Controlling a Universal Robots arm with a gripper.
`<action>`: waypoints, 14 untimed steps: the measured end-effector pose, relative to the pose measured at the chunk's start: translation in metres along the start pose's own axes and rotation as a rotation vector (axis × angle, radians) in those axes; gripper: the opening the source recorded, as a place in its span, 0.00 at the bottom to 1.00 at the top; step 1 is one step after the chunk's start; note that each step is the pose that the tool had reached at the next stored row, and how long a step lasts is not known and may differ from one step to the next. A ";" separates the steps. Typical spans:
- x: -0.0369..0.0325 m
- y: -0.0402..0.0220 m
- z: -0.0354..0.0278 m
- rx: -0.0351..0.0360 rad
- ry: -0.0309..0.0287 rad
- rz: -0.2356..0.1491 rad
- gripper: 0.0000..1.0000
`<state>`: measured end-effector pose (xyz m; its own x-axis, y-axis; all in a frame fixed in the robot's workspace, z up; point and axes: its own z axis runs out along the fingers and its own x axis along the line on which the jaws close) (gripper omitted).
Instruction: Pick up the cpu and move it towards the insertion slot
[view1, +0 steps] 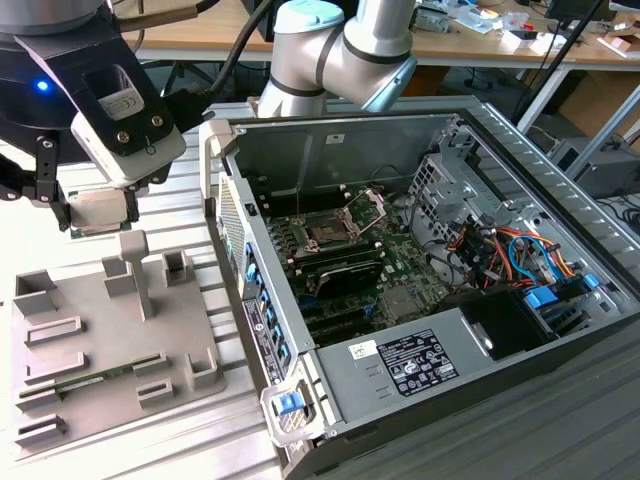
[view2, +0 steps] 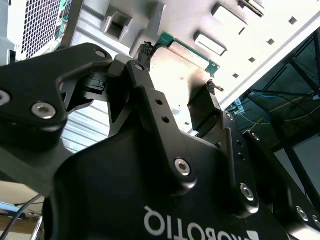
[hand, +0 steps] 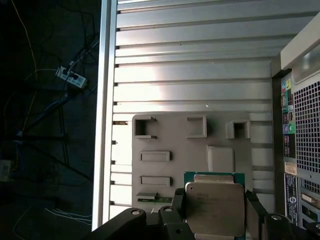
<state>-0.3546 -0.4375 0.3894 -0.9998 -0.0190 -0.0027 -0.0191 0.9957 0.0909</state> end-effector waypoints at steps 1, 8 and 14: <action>-0.0010 0.0000 0.0000 0.0000 -0.0001 0.000 0.55; -0.0089 -0.0002 0.0000 0.0000 0.0000 0.000 0.55; -0.0145 -0.0003 0.0000 0.0000 0.0000 0.000 0.55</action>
<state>-0.3401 -0.4375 0.3894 -0.9998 -0.0190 -0.0028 -0.0192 0.9957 0.0909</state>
